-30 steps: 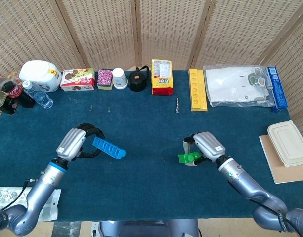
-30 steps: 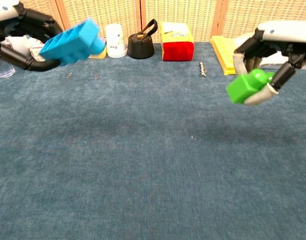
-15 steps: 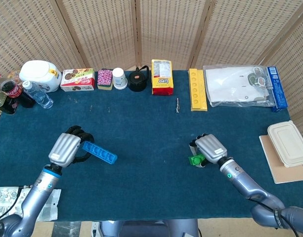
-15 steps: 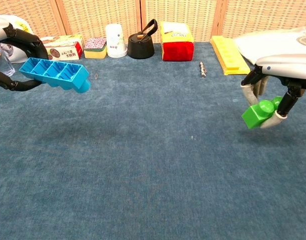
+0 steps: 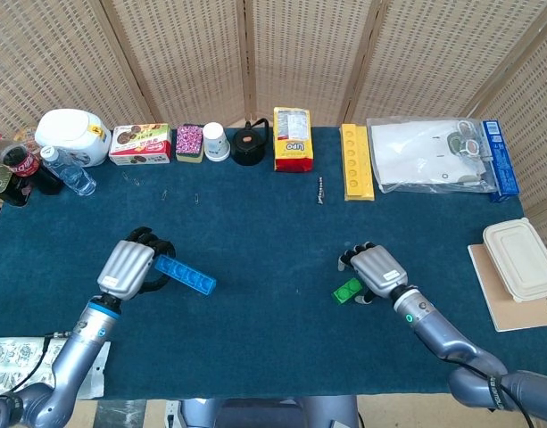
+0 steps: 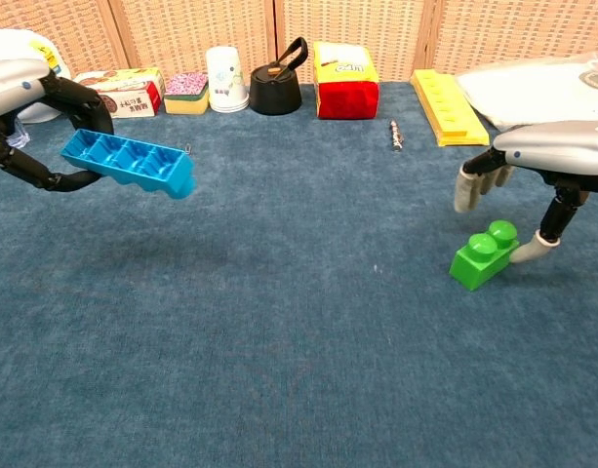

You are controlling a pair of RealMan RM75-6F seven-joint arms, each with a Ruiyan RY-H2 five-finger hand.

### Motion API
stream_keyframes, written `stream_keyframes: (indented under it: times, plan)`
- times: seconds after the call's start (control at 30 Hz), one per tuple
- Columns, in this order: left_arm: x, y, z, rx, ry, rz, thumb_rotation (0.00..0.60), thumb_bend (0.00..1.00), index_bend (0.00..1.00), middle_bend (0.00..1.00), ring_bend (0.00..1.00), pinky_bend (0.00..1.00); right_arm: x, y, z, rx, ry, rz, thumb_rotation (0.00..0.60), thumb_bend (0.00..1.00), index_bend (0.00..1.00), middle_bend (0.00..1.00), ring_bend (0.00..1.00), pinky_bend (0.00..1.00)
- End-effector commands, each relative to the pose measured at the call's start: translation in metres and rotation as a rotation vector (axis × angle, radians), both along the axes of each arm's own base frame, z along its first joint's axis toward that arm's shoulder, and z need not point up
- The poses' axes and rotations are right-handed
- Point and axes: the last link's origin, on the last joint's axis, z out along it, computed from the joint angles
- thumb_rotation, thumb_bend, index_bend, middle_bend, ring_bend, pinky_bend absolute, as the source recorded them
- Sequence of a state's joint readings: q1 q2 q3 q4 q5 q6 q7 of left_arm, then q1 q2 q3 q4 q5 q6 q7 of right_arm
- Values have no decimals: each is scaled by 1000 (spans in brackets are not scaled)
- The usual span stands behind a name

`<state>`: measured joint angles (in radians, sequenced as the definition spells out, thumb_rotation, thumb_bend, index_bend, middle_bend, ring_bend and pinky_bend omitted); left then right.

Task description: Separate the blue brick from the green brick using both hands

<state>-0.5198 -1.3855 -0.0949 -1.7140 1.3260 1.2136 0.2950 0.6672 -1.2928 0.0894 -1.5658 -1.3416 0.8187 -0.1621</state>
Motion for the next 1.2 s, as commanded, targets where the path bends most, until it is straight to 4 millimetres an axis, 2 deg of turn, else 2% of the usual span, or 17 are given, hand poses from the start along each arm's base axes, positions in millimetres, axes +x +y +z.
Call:
stream_keyframes:
  times: [0.03, 0.1, 0.17, 0.4, 0.5, 0.67, 0.83, 1.07, 1.2]
  plan:
    - [3, 5, -5, 0, 11, -2, 600, 333, 757, 573, 377, 217, 6, 2, 7, -22, -9, 11, 600, 57, 253, 284, 243, 214]
    - [5, 8, -10, -4, 20, -4, 600, 307, 732, 549, 343, 214, 10, 4, 13, -36, -16, 20, 600, 54, 230, 270, 233, 207]
    - [7, 10, -14, -14, 36, -6, 600, 259, 641, 480, 278, 206, 13, 6, 19, -49, -17, 31, 600, 52, 224, 267, 229, 206]
    - [18, 16, -30, -39, 78, -33, 600, 91, 181, 217, 71, 157, 24, 14, 38, -90, -56, 58, 600, 52, 223, 257, 223, 201]
    - [23, 19, -32, -40, 80, -35, 600, 72, 63, 169, 39, 149, 25, 15, 43, -107, -75, 60, 600, 52, 223, 254, 222, 200]
    - [28, 19, -24, -13, 52, -38, 600, 69, 36, 158, 33, 149, 26, 17, 56, -152, -136, 57, 600, 50, 223, 253, 221, 219]
    - [20, 13, 0, 51, 27, -24, 600, 69, 36, 159, 33, 149, 24, 17, 66, -197, -228, 40, 600, 50, 225, 260, 229, 238]
    - [-3, -4, 40, 138, 6, 21, 600, 70, 36, 159, 33, 149, 15, 14, 75, -238, -322, -12, 600, 56, 254, 287, 257, 265]
    - [-26, -26, 68, 192, 33, 71, 600, 74, 36, 159, 33, 149, 6, 15, 83, -279, -362, -53, 600, 98, 282, 299, 266, 279]
